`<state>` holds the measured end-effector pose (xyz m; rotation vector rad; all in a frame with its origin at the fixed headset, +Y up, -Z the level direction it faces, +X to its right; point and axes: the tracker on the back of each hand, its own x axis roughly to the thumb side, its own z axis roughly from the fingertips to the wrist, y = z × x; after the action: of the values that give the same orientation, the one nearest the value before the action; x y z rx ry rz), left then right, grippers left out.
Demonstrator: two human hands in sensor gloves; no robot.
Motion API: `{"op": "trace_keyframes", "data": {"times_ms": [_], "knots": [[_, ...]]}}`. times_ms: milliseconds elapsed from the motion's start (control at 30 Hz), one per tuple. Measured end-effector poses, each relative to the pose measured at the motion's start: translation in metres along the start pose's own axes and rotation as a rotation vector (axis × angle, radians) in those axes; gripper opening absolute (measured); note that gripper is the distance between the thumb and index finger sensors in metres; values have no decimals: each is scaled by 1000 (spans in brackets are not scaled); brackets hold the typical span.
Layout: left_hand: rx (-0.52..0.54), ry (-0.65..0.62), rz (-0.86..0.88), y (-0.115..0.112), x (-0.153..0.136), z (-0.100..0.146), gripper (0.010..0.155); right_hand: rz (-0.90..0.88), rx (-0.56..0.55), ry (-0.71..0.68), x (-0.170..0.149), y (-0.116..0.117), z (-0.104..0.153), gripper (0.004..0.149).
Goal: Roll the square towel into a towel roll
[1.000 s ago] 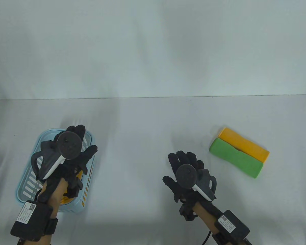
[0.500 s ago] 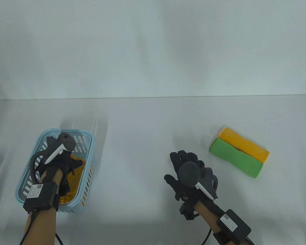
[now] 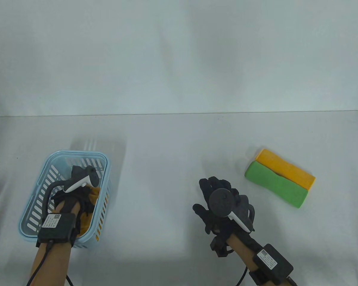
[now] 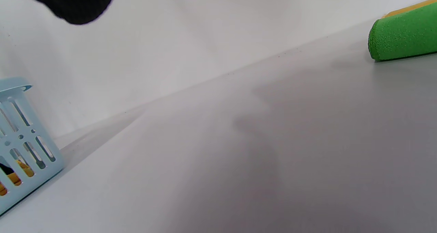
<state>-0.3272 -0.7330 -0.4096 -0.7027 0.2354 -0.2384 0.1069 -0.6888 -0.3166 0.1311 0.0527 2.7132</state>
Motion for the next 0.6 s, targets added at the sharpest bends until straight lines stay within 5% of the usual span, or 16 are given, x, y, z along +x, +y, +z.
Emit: {"op": "trace_keyframes", "data": {"times_ms": [333, 600], "knots": [[27, 11, -57, -1, 5, -1, 54, -9, 13, 14, -3, 1, -2, 80], [68, 4, -23, 5, 3, 0, 46, -28, 15, 25, -6, -1, -3, 79]]}}
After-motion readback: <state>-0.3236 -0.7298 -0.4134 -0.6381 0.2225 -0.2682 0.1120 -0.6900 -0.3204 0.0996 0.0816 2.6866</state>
